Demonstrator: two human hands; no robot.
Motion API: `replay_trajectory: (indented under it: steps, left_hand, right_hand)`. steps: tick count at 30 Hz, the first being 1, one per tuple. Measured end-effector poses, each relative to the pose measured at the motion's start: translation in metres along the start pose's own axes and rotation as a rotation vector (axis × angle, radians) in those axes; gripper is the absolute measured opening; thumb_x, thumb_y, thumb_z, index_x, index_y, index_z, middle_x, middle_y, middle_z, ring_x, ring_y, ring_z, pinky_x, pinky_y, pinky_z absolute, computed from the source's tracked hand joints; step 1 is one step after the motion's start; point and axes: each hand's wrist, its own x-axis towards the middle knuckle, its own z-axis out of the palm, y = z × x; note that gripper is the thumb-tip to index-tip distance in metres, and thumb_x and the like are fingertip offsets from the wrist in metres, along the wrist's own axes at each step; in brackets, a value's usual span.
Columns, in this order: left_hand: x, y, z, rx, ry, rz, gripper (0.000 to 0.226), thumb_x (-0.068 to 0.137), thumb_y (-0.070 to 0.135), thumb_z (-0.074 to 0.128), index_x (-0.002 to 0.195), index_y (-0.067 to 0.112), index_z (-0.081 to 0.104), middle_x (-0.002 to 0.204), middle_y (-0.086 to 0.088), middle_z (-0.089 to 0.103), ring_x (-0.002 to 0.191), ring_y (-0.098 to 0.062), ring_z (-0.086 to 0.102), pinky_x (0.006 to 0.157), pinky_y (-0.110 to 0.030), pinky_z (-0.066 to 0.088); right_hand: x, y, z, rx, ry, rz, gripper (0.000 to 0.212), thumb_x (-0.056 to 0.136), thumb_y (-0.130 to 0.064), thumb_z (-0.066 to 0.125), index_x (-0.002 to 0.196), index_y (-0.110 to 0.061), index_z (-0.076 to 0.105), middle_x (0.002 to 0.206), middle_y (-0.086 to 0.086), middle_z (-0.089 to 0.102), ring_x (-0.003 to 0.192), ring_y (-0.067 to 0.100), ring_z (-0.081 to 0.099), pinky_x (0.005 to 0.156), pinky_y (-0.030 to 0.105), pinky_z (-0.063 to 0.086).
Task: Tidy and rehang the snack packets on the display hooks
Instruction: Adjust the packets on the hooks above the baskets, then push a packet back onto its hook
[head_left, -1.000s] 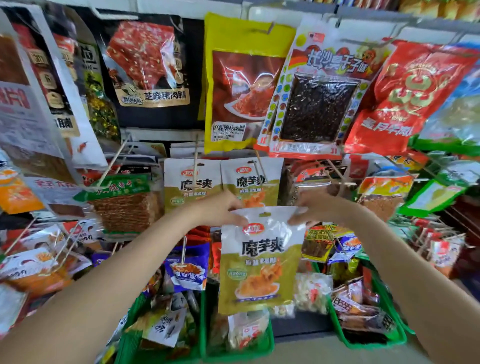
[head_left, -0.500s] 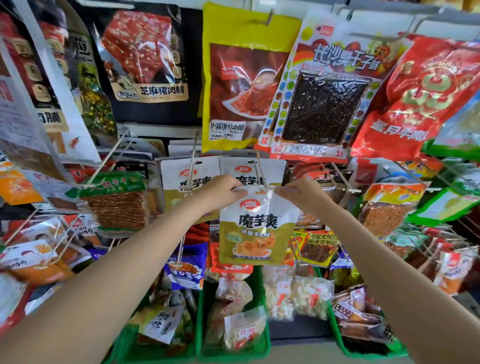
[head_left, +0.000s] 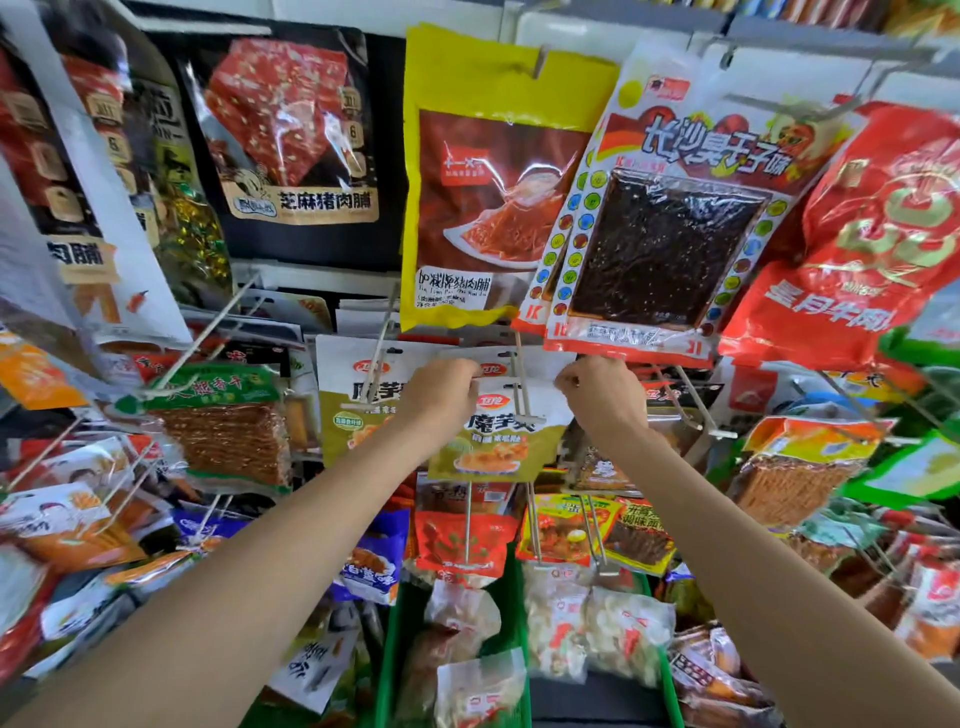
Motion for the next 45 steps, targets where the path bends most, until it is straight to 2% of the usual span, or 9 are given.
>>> replay_trajectory:
  steps: [6, 12, 18, 23, 29, 36, 39, 42, 45]
  left_hand:
    - [-0.009, -0.005, -0.016, 0.063, 0.169, 0.192, 0.024, 0.090, 0.005, 0.046, 0.111, 0.009, 0.058, 0.119, -0.006, 0.050, 0.112, -0.020, 0.044, 0.082, -0.027, 0.041]
    - [-0.004, 0.010, -0.030, -0.123, 0.264, 0.190, 0.020, 0.088, 0.003, 0.049, 0.104, 0.007, 0.060, 0.108, -0.004, 0.049, 0.082, -0.012, 0.048, 0.069, -0.014, 0.030]
    - [0.017, 0.052, -0.035, -0.197, 0.243, 0.198, 0.035, 0.087, 0.004, 0.048, 0.123, 0.005, 0.051, 0.132, -0.007, 0.045, 0.121, -0.020, 0.042, 0.095, -0.021, 0.030]
    - [0.031, 0.083, -0.022, -0.206, 0.128, 0.203, 0.054, 0.089, 0.008, 0.049, 0.138, 0.001, 0.028, 0.148, -0.013, 0.022, 0.137, -0.025, 0.023, 0.108, -0.028, 0.021]
    - [0.043, 0.098, -0.023, -0.220, 0.084, 0.184, 0.050, 0.088, 0.013, 0.051, 0.134, 0.001, 0.033, 0.143, -0.011, 0.029, 0.132, -0.026, 0.030, 0.101, -0.030, 0.028]
    - [0.046, 0.105, -0.024, -0.070, 0.391, 0.192, 0.057, 0.084, 0.009, 0.047, 0.138, 0.001, 0.029, 0.152, -0.017, 0.011, 0.140, -0.031, 0.011, 0.114, -0.039, 0.012]
    - [0.053, 0.121, -0.015, -0.172, 0.268, 0.178, 0.061, 0.082, 0.014, 0.053, 0.136, -0.001, 0.030, 0.149, -0.021, 0.014, 0.139, -0.034, 0.013, 0.114, -0.044, 0.016]
    - [0.047, 0.132, -0.001, -0.147, 0.109, 0.308, 0.069, 0.082, 0.017, 0.055, 0.140, -0.001, 0.022, 0.153, -0.019, 0.003, 0.142, -0.032, 0.009, 0.116, -0.042, 0.016]
    - [0.035, 0.133, 0.008, -0.009, 0.073, 0.397, 0.066, 0.086, 0.017, 0.050, 0.142, 0.002, 0.020, 0.154, -0.014, 0.006, 0.136, -0.030, 0.027, 0.108, -0.036, 0.028]
  right_hand:
    - [0.015, 0.000, 0.013, 0.315, -0.099, 0.171, 0.018, 0.091, -0.007, 0.046, 0.098, -0.009, 0.062, 0.083, 0.011, 0.072, 0.055, 0.021, 0.063, 0.068, 0.038, 0.058]
    - [0.014, 0.002, -0.010, 0.431, -0.052, 0.103, 0.023, 0.091, -0.006, 0.046, 0.104, -0.009, 0.065, 0.086, 0.008, 0.071, 0.055, 0.017, 0.062, 0.056, 0.027, 0.056]
    - [0.008, 0.008, -0.052, 0.424, 0.149, -0.008, 0.029, 0.088, -0.004, 0.048, 0.111, -0.009, 0.063, 0.110, 0.008, 0.063, 0.093, 0.026, 0.063, 0.083, 0.033, 0.050]
    - [0.015, 0.033, -0.080, 0.296, 0.301, -0.001, 0.048, 0.085, -0.004, 0.053, 0.132, -0.006, 0.044, 0.145, 0.017, 0.026, 0.134, 0.030, 0.031, 0.109, 0.028, 0.024]
    - [0.044, 0.066, -0.101, 0.382, 0.096, 0.236, 0.062, 0.084, -0.011, 0.060, 0.139, -0.005, 0.032, 0.145, 0.019, 0.029, 0.128, 0.031, 0.039, 0.104, 0.034, 0.032]
    - [0.047, 0.063, -0.081, 0.438, 0.012, 0.242, 0.067, 0.085, -0.014, 0.058, 0.143, -0.005, 0.024, 0.141, 0.020, 0.035, 0.127, 0.034, 0.040, 0.105, 0.039, 0.037]
    - [0.034, 0.049, -0.089, 0.360, 0.230, 0.091, 0.057, 0.086, -0.004, 0.049, 0.139, -0.007, 0.030, 0.134, 0.020, 0.036, 0.118, 0.035, 0.045, 0.093, 0.031, 0.037]
    - [0.023, 0.031, -0.106, 0.231, 0.486, -0.235, 0.058, 0.081, 0.005, 0.042, 0.136, -0.015, 0.041, 0.121, 0.016, 0.042, 0.099, 0.037, 0.053, 0.079, 0.040, 0.046]
    - [0.027, 0.021, -0.119, -0.174, 0.273, -0.437, 0.071, 0.084, -0.001, 0.044, 0.144, -0.036, 0.025, 0.115, 0.009, 0.041, 0.081, 0.030, 0.051, 0.060, 0.036, 0.044]
